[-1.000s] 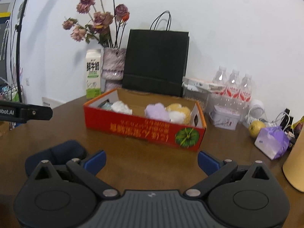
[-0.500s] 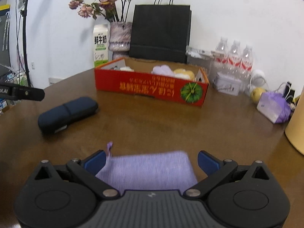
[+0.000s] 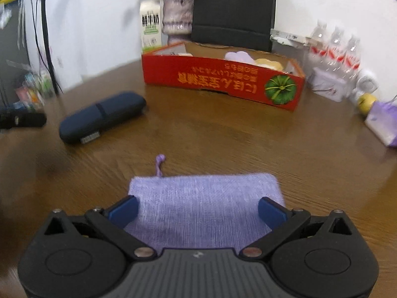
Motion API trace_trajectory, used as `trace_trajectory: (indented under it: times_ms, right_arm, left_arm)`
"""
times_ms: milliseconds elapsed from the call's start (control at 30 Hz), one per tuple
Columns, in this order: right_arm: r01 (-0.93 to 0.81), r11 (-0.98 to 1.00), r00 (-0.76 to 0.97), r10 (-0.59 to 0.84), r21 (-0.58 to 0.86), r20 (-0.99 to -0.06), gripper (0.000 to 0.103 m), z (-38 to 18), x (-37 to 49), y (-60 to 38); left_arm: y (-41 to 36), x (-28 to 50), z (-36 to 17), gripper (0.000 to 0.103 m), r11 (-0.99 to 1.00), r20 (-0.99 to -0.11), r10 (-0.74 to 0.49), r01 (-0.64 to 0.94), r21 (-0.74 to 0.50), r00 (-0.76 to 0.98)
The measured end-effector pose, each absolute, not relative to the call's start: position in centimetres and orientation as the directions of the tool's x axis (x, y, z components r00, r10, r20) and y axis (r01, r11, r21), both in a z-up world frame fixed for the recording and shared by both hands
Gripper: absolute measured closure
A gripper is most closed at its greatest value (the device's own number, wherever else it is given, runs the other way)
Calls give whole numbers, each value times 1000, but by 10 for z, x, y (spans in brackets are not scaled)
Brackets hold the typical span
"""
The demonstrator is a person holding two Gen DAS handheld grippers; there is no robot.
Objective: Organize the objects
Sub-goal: 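Move both tools back toward the navy pouch and lilac drawstring pouch, then grasp the lilac drawstring pouch with the right gripper while left grasps the navy pouch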
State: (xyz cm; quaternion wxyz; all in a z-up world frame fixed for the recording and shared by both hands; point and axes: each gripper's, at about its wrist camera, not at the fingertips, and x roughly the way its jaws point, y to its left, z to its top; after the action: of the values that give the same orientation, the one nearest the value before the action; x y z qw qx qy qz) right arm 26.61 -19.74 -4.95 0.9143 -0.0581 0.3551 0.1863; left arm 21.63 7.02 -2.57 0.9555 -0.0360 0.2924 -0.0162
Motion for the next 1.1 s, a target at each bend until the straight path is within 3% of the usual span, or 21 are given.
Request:
trace_trajectory:
  times_ms: [367, 467, 567, 633, 667, 733, 867, 967, 1000, 1067, 1100]
  right_arm:
    - [-364, 931, 710, 295, 25, -639, 0, -55, 286, -199]
    - [-361, 932, 719, 296, 26, -629, 8, -54, 284, -200]
    - [-378, 925, 723, 314, 28, -615, 24, -52, 278, -199]
    - [-398, 917, 724, 336, 33, -602, 49, -51, 272, -197]
    - [-408, 912, 723, 347, 36, -597, 57, -51, 268, -196]
    - [-442, 896, 711, 385, 52, -589, 88, -50, 262, -193]
    - [-414, 910, 735, 356, 34, -577, 93, -48, 256, -192]
    - [-378, 923, 746, 348, 69, -567, 93, -48, 257, -200]
    - [-361, 929, 750, 339, 77, -568, 86, -48, 258, -203]
    - [-329, 941, 758, 315, 82, -571, 61, -48, 260, -206]
    - [-326, 942, 756, 310, 79, -577, 27, -49, 260, -207]
  left_arm:
    - [70, 226, -35, 0, 996, -580, -58, 7, -91, 813]
    - [70, 226, -37, 0, 996, -584, -61, 9, -92, 809]
    - [71, 226, -37, 0, 996, -585, -55, 2, -92, 809]
    - [73, 226, -37, 0, 996, -585, -53, -2, -94, 809]
    - [73, 226, -37, 0, 996, -585, -52, -4, -94, 809]
    - [74, 226, -37, 0, 996, -584, -52, -4, -95, 810]
    - [75, 229, -38, 0, 995, -586, -56, -4, -100, 809]
    - [75, 231, -41, 0, 994, -590, -62, -1, -106, 805]
    - [75, 232, -41, 0, 994, -591, -63, -1, -108, 804]
    - [75, 232, -41, 0, 994, -591, -63, -1, -107, 804]
    - [75, 232, -41, 0, 994, -590, -62, -1, -107, 805]
